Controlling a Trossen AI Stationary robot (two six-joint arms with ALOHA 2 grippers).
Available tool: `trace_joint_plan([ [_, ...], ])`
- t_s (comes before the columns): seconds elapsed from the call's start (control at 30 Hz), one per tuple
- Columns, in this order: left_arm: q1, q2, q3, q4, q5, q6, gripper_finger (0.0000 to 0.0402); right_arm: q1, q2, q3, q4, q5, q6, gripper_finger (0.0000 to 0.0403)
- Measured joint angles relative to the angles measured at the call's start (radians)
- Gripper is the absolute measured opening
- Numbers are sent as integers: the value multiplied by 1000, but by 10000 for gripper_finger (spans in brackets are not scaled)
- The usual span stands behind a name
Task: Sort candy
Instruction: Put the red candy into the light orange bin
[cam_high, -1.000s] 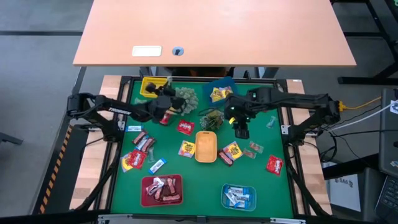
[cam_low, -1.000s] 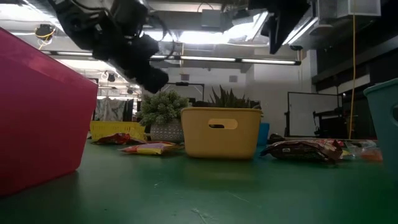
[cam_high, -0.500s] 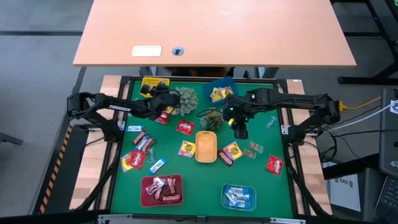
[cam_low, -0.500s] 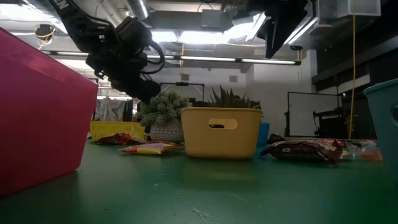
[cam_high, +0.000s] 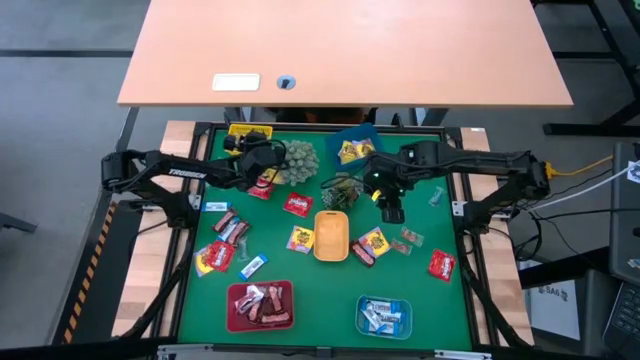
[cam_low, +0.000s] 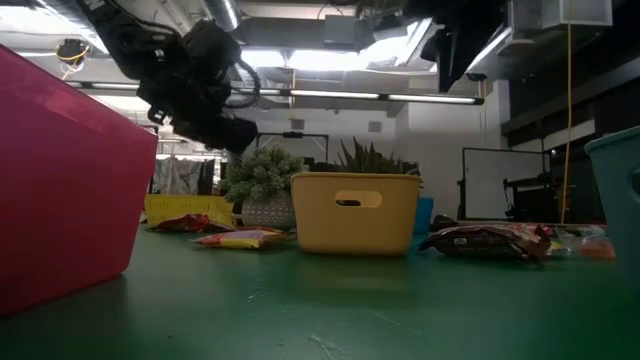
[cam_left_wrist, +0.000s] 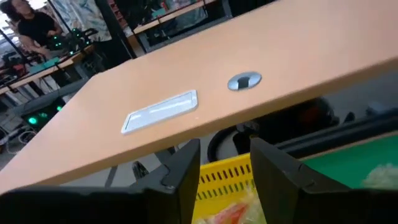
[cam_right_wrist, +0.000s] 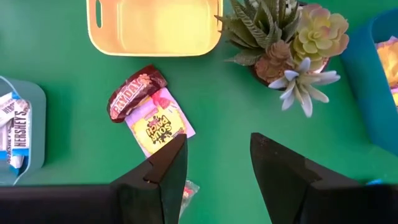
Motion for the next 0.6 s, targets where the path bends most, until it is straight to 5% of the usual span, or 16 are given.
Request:
trace_joint_plan([
  [0.33,-110,-212,0,-8,121,2,129,0,-64,0,-7,0,28,175],
  [0.6,-212,-303,0,-54,448,2,129,0,-69,0,-6,0,28,175],
])
